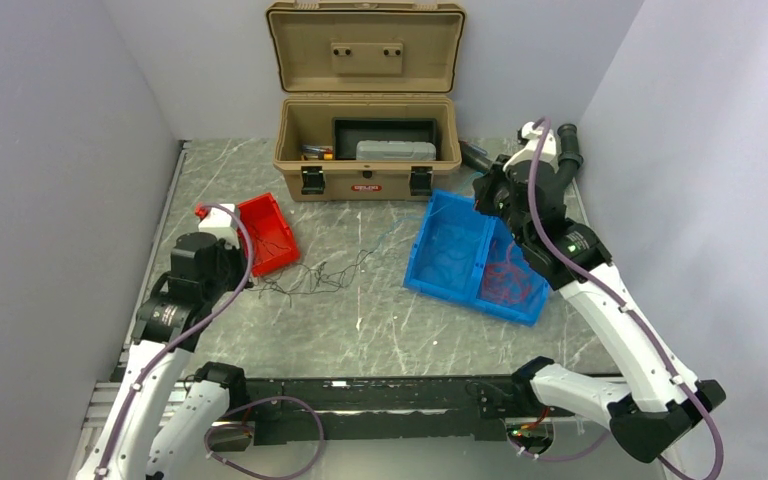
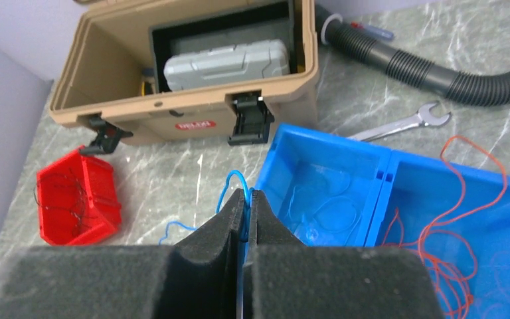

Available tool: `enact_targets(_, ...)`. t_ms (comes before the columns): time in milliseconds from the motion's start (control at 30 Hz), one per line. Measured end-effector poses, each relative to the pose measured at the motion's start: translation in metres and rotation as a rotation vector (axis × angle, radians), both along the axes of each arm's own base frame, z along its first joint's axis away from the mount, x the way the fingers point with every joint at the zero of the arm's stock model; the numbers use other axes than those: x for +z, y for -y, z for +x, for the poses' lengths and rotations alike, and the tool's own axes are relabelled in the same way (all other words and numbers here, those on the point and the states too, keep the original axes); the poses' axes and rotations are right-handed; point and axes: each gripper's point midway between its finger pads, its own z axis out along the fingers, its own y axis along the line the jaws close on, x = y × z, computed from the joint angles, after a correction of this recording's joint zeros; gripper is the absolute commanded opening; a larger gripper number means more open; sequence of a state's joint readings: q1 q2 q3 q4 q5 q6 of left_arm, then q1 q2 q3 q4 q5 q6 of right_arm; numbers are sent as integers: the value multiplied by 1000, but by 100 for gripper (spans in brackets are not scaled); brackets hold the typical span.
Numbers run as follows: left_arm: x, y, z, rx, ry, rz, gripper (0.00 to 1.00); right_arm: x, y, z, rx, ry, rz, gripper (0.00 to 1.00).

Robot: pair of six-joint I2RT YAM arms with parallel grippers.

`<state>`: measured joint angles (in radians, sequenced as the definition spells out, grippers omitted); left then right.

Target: Untangle the cables

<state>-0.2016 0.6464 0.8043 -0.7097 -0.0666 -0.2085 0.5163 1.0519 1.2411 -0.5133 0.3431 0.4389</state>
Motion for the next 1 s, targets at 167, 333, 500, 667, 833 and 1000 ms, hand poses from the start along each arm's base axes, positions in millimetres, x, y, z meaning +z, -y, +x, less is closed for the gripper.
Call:
enact_targets(167,-5,0,0,0,-24,5,0,39,10,0,-28,72,20,0)
enact_targets(333,-7,0,1,0,-34,7,0,81,17,-3,-42,156,51,0)
enact_targets(500,-14,-4,2,32,-67,16,0,108,30,-5,-87,213,58,0)
enact_targets(667,-18,-30,-3,191,-93,59,0,111,53,-8,-191,211,38,0)
enact_targets(833,1,-60,-14,364,2,62,0,101,69,-10,-272,185,18,0)
enact_targets(1000,14,-70,-19,429,60,52,0,92,78,-12,-309,164,-4,0)
